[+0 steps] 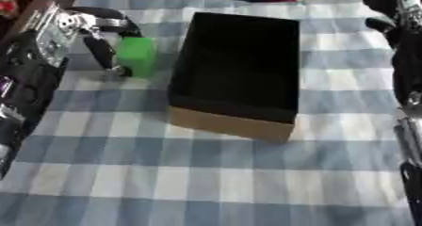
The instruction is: Pick up objects on the table and place them in the box.
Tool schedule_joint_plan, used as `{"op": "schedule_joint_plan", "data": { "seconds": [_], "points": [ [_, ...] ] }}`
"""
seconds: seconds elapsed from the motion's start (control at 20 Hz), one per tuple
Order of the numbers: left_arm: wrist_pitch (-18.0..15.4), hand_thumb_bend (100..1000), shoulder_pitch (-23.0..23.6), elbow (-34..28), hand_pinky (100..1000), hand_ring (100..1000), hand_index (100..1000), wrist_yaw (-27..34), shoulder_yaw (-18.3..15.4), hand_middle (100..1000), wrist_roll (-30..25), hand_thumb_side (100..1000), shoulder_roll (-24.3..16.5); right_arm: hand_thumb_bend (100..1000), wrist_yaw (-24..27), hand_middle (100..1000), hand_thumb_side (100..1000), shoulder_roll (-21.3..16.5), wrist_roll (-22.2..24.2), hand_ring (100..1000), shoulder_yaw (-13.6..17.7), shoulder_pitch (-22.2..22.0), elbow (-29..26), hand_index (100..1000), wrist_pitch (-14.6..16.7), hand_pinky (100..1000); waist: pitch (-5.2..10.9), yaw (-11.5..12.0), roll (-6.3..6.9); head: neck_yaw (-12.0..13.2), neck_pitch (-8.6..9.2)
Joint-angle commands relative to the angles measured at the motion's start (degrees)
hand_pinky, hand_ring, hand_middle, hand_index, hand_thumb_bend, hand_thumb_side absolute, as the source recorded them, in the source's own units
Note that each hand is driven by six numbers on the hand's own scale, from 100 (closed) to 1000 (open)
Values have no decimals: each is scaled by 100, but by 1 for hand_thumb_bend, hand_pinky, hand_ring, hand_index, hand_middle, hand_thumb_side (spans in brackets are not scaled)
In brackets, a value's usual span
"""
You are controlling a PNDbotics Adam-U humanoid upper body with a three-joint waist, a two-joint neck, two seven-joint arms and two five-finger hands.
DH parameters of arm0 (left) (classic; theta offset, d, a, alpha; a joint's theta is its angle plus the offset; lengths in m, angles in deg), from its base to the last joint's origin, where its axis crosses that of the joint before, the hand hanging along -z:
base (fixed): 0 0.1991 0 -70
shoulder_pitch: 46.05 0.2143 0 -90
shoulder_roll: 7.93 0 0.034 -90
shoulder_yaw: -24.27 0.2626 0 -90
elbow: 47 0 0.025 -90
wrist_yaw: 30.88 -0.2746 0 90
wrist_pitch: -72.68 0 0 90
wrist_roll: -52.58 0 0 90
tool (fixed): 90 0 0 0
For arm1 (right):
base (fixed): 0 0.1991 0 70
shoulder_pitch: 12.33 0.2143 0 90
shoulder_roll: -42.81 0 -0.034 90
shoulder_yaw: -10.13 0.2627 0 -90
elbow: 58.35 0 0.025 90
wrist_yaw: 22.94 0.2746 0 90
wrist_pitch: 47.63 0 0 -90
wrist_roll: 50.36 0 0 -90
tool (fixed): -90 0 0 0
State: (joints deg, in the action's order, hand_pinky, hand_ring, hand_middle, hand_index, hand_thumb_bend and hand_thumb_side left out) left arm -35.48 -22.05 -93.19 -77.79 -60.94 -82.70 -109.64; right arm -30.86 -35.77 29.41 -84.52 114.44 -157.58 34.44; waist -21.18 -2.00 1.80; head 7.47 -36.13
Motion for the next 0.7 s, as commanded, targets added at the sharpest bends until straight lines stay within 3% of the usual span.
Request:
{"op": "schedule_joint_plan", "data": {
  "seconds": [0.05,0.35,0.45,0.7],
  "points": [
    [-164,395,-89,-130,912,656,649,26,16,456,-241,100,-94,100,22,711,928,-91,-11,887,9,53,-62,938,-10,845,117,12,0,6,7],
    [-107,309,-145,-228,887,610,609,-41,60,424,-184,100,-139,100,-5,710,928,-67,-26,887,15,21,-60,937,-23,846,160,27,-7,-1,-35],
    [-91,244,-172,-300,886,597,598,14,38,409,-174,100,-148,100,-16,710,925,-54,-28,887,19,-3,-66,937,-23,846,186,39,-8,-5,-54],
    [269,100,-255,-736,837,541,535,271,-28,341,90,100,-179,100,-69,709,903,7,-6,887,15,-49,-113,935,3,847,267,54,-8,-44,-104]
  ]
}}
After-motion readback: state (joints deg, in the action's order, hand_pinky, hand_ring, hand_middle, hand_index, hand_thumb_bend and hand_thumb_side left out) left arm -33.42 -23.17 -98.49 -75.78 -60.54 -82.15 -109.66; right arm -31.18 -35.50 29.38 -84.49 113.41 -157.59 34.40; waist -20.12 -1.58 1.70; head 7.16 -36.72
